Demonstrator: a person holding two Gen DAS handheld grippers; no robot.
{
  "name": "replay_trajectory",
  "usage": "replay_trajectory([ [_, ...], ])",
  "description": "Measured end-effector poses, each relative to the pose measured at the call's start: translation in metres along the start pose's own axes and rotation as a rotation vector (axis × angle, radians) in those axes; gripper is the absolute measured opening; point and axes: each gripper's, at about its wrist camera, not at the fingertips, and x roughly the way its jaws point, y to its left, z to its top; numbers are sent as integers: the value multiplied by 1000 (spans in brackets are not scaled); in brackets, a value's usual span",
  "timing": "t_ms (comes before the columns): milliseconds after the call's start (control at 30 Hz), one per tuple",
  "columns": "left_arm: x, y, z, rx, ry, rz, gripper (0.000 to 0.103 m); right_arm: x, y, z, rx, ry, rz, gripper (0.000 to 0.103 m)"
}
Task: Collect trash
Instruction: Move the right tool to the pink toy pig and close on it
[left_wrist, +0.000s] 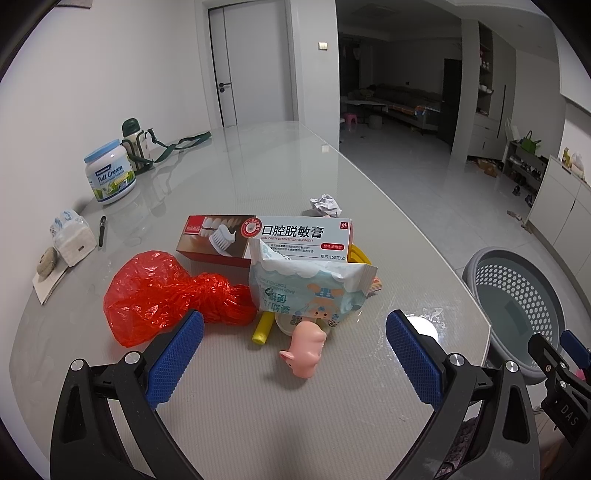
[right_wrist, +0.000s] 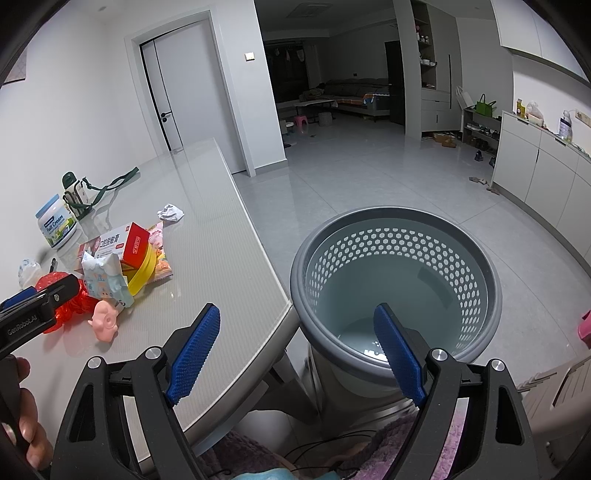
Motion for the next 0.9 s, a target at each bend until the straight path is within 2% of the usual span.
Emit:
replay_trajectory([
  [467,-1,3,-2,-8,2,4,97,5,9,1,-18,15,38,82],
  [633,-6,33,-4,-40,-25,65,97,10,28,2,-56,23,93,82],
  [900,-10,103,-10,-114,-17,203,97,23,87,3,-176,48,253,82],
])
